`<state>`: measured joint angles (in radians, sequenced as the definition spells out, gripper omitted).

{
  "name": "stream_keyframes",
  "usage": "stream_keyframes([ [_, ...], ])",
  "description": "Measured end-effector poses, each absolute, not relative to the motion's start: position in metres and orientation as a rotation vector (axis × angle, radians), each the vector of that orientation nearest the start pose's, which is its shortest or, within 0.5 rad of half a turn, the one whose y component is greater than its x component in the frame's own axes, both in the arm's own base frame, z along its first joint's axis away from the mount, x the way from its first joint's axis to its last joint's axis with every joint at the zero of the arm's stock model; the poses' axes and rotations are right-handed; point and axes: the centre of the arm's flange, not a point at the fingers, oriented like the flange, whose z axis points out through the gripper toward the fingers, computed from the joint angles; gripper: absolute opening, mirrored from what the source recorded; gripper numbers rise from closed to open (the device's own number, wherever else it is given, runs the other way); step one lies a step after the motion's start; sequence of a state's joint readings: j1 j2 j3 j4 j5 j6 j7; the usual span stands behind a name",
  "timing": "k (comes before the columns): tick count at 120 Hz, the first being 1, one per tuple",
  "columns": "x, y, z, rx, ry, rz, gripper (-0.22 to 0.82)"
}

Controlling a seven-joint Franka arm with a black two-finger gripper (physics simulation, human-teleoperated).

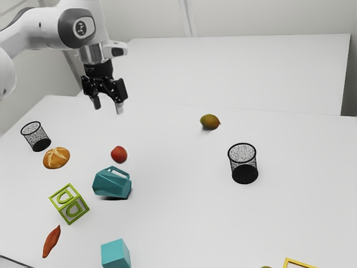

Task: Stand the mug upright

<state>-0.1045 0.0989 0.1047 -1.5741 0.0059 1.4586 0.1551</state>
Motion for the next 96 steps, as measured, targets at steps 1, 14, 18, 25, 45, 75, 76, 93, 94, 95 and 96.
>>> stream_keyframes([
  [1, 0.568, 0.000, 0.559, -3.117, 0.239, 0.326, 0.60],
  [14, 0.578, 0.025, 0.547, -3.166, 0.196, 0.228, 0.60],
  [18, 0.582, 0.032, 0.540, -3.182, 0.178, 0.219, 0.60],
  [25, 0.586, 0.052, 0.524, -3.240, 0.108, 0.236, 0.60],
  [45, 0.557, 0.114, 0.464, -3.458, -0.163, 0.401, 0.60],
  [75, 0.546, 0.125, 0.418, -3.589, -0.194, 0.531, 0.60],
  [76, 0.545, 0.126, 0.417, -3.591, -0.195, 0.533, 0.60],
  [93, 0.542, 0.144, 0.400, -3.611, -0.212, 0.568, 0.60],
  [94, 0.542, 0.145, 0.399, -3.611, -0.214, 0.571, 0.60],
  [95, 0.541, 0.147, 0.397, -3.612, -0.216, 0.574, 0.60],
  [96, 0.541, 0.148, 0.396, -3.613, -0.218, 0.577, 0.60],
])
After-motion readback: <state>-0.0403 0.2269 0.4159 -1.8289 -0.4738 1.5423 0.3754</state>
